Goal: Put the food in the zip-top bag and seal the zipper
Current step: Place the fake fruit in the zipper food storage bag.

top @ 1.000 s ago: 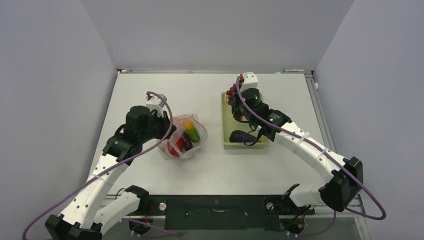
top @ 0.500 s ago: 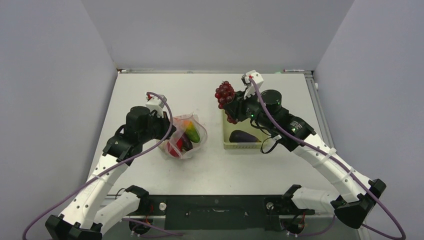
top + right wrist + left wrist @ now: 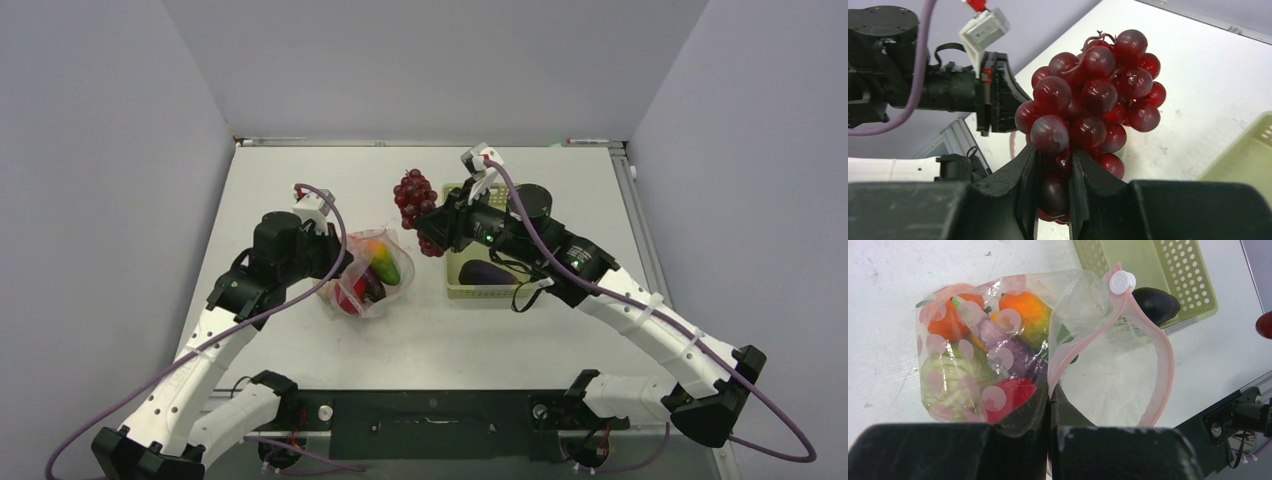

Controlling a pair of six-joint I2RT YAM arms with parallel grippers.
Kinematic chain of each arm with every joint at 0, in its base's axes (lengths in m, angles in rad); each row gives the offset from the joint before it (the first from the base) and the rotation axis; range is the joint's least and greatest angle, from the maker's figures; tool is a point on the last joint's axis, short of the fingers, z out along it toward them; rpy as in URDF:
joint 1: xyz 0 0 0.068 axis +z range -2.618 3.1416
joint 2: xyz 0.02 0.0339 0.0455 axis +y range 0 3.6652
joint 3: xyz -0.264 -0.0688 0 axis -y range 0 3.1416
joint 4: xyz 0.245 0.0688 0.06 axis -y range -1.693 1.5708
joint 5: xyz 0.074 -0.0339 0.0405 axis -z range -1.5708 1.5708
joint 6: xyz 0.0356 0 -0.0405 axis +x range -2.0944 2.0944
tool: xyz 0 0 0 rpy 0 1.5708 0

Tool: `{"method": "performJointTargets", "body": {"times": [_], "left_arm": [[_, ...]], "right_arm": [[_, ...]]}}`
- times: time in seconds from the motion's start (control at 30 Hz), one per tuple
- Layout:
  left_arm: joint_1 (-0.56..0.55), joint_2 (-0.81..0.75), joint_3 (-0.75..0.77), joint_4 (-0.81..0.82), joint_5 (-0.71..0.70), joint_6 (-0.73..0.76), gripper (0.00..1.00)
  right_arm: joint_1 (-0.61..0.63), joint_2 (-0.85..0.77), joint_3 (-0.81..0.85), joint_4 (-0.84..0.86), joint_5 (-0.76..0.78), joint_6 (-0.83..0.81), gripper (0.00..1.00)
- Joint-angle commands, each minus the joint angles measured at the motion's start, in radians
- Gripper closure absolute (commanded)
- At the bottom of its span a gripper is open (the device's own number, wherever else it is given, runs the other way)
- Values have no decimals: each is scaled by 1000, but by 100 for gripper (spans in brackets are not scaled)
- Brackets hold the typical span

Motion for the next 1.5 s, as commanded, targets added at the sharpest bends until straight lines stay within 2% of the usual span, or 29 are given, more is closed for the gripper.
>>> {"method": "performJointTargets", "body": {"times": [0.0, 0.2, 0.43, 0.77, 1.47], "left_arm": [[6, -3, 5, 41, 19, 0, 100], [8, -3, 3, 45, 29, -3, 100], [8, -5, 2, 46, 34, -3, 100], [9, -8, 0, 48, 32, -6, 100], [15, 6, 0, 49, 28, -11, 100]], "right_arm": [[85, 37, -11, 193, 66, 52, 95], [205, 98, -23, 284, 167, 39, 95], [256, 137, -61, 343, 191, 22, 95], [300, 109, -161, 397, 188, 21, 95], [337, 74, -298, 398, 223, 64, 95]]}}
